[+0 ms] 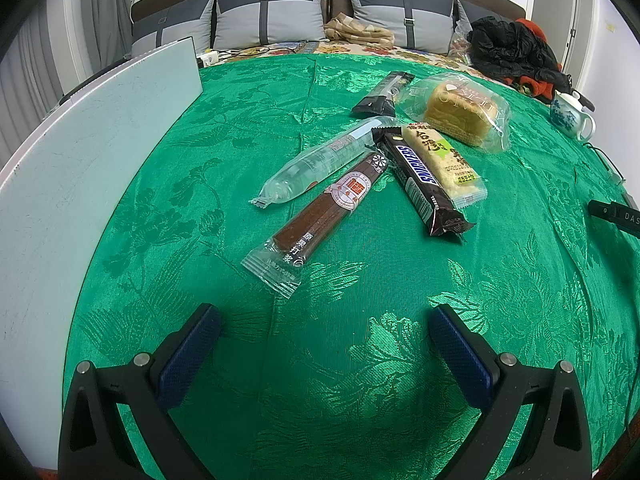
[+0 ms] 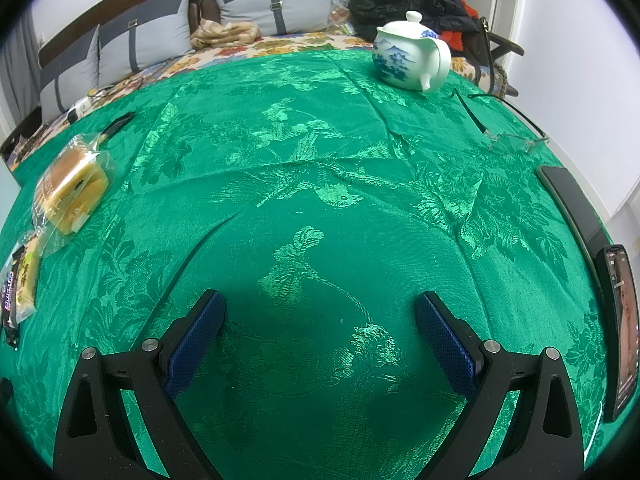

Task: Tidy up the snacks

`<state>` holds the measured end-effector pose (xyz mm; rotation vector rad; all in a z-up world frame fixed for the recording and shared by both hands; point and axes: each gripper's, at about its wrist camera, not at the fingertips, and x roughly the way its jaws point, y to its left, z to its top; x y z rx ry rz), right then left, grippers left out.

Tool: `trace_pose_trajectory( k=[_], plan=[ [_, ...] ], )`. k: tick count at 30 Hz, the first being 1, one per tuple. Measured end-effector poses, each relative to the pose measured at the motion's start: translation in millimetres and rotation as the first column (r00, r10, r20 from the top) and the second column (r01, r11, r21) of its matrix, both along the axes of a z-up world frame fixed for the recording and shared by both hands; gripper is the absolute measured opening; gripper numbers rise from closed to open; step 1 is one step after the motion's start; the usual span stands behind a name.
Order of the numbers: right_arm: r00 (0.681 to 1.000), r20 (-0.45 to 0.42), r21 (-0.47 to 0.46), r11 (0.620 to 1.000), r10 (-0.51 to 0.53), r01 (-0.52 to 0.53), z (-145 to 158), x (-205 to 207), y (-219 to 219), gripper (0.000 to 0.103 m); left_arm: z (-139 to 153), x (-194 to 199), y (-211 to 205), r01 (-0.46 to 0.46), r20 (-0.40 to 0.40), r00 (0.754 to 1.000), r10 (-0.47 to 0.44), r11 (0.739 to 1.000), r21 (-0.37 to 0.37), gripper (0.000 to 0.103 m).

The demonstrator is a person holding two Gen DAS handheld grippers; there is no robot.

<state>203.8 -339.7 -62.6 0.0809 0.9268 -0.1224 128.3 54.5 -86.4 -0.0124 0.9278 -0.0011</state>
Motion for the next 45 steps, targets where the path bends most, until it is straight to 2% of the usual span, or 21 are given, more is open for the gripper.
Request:
trace_pose_trajectory(
  k=[17,21,25,27,31,33,34,35,36,41,45],
  plan=[
    [1.0,0.0,0.0,1.0,0.0,0.0,0,0,0,0.099,1,0,2,0.0,-0.005,1.0,0.0,1.0,-0.002,0.103],
    [1.0,0.0,0.0,1.0,0.0,0.0,0,0,0,0.099,6,-2,9,0.07,-0.073,0.995,-0.07,0.998,-0.008,0.103],
    [1.0,0.0,0.0,1.0,0.0,0.0,0,0,0,0.099,23,6,24,0.078,-0.05,0.996,-0.078,0.997,0.004,0.1],
    [1.0,0.0,0.0,1.0,0.0,0.0,0,0,0,0.099,29,22,26,0.09,-0.061,0.994,-0.088,0.996,0.024,0.086],
    [1.0,0.0,0.0,1.0,0.0,0.0,0,0,0,0.099,25,53,14,0.14,-0.123,0.983,-0.133,0.989,0.054,0.074],
    [1.0,0.0,0.0,1.0,0.0,0.0,0,0,0,0.099,18,65,2,0.177,-0.159,0.974,-0.162,0.981,0.083,0.061],
    [1.0,0.0,0.0,1.0,0.0,0.0,0,0,0,0.099,19,67,-1,0.177,-0.147,0.976,-0.163,0.981,0.085,0.058],
    [1.0,0.0,0.0,1.0,0.0,0.0,0,0,0,0.099,19,69,-2,0.171,-0.152,0.976,-0.156,0.982,0.087,0.046],
    [1.0,0.0,0.0,1.0,0.0,0.0,0,0,0,0.099,20,70,-2,0.154,-0.154,0.978,-0.142,0.986,0.07,0.03],
    [1.0,0.0,0.0,1.0,0.0,0.0,0,0,0,0.099,21,44,-1,0.109,-0.181,0.978,-0.102,0.993,0.032,0.022],
    [1.0,0.0,0.0,1.0,0.001,-0.001,0,0,0,0.099,20,6,1,0.088,-0.194,0.977,-0.089,0.996,-0.013,0.025]
  ],
)
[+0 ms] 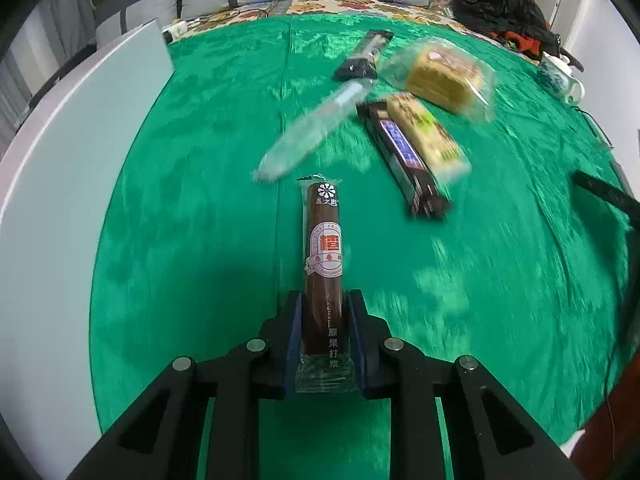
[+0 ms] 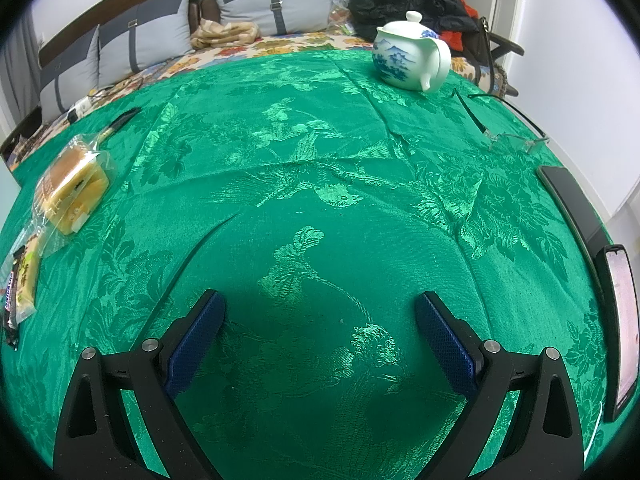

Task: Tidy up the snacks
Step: 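Lower left tool over the brown sausage with red label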

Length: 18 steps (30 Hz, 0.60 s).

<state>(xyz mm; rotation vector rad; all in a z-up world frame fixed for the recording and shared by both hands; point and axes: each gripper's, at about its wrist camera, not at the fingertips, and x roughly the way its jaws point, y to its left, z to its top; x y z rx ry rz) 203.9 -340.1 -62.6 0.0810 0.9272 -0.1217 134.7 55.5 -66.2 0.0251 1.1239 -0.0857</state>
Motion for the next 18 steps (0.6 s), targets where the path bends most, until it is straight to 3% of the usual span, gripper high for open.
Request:
trace_pose_trajectory(
  k=[1,2,3,5,7,10,13,18],
  plan=[
    [1.0,0.0,0.0,1.0,0.0,0.0,0,0,0,0.099,0,-4,0,-0.007,0.002,1.0,0.007,1.0,-0.008,0.028],
    [1.0,0.0,0.0,1.0,0.0,0.0,0,0,0,0.099,-1,-6,1,-0.014,0.009,1.0,0.014,1.0,-0.017,0.042],
    [1.0,0.0,0.0,1.0,0.0,0.0,0,0,0,0.099,-1,-5,3,-0.021,0.016,1.0,0.022,0.999,-0.027,0.065],
    [1.0,0.0,0.0,1.0,0.0,0.0,0,0,0,0.099,-2,0,5,-0.057,0.045,0.997,0.058,0.998,-0.021,0.079],
    [1.0,0.0,0.0,1.0,0.0,0.0,0,0,0,0.099,-7,9,8,-0.073,0.054,0.996,0.074,0.997,-0.021,0.079],
    [1.0,0.0,0.0,1.0,0.0,0.0,0,0,0,0.099,-12,15,9,-0.08,0.107,0.991,0.078,0.997,0.015,0.087],
    [1.0,0.0,0.0,1.0,0.0,0.0,0,0,0,0.099,-18,17,17,-0.101,0.148,0.984,0.099,0.995,0.011,0.103],
    [1.0,0.0,0.0,1.0,0.0,0.0,0,0,0,0.099,-20,16,22,-0.114,0.176,0.978,0.113,0.993,-0.001,0.103]
  ],
)
